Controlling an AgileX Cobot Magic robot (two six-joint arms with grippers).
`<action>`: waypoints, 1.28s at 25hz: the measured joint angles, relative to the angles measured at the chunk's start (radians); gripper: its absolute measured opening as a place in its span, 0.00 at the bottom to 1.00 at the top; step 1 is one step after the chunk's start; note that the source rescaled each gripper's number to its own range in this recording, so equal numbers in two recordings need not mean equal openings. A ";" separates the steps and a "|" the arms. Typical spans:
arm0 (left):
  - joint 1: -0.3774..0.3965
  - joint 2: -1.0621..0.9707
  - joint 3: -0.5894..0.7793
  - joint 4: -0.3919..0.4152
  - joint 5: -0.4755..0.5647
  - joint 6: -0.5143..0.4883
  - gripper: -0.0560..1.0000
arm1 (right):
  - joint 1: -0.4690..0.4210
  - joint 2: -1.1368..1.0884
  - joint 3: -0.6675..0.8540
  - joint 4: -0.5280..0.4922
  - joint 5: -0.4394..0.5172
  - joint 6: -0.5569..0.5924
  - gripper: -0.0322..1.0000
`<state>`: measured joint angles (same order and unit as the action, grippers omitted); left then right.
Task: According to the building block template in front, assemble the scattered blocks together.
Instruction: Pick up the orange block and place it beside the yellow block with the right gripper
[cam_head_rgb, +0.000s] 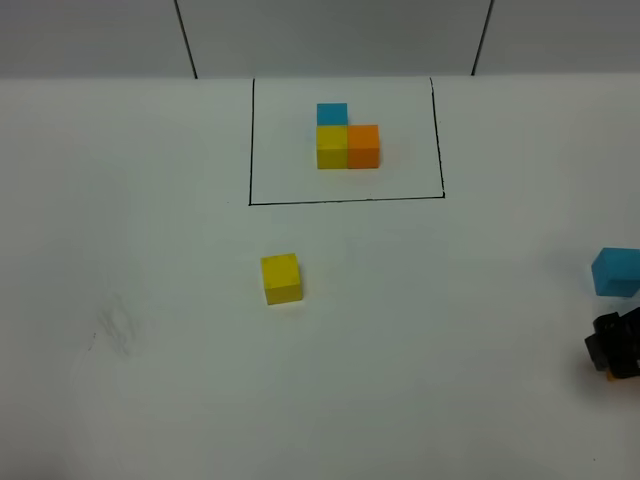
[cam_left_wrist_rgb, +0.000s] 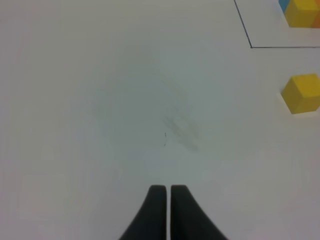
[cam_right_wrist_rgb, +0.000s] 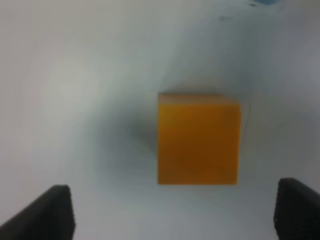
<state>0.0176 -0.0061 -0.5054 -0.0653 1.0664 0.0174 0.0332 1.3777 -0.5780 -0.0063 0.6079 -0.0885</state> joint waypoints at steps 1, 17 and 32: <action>0.000 0.000 0.000 0.000 0.000 0.000 0.05 | 0.000 0.013 0.000 -0.001 -0.013 0.001 0.81; 0.000 0.000 0.000 0.000 0.000 0.000 0.06 | 0.000 0.122 -0.001 -0.080 -0.101 0.048 0.81; 0.000 0.000 0.000 0.000 0.000 0.000 0.06 | 0.000 0.215 -0.002 -0.127 -0.173 0.098 0.77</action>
<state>0.0176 -0.0061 -0.5054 -0.0653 1.0665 0.0174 0.0332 1.5925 -0.5799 -0.1333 0.4349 0.0099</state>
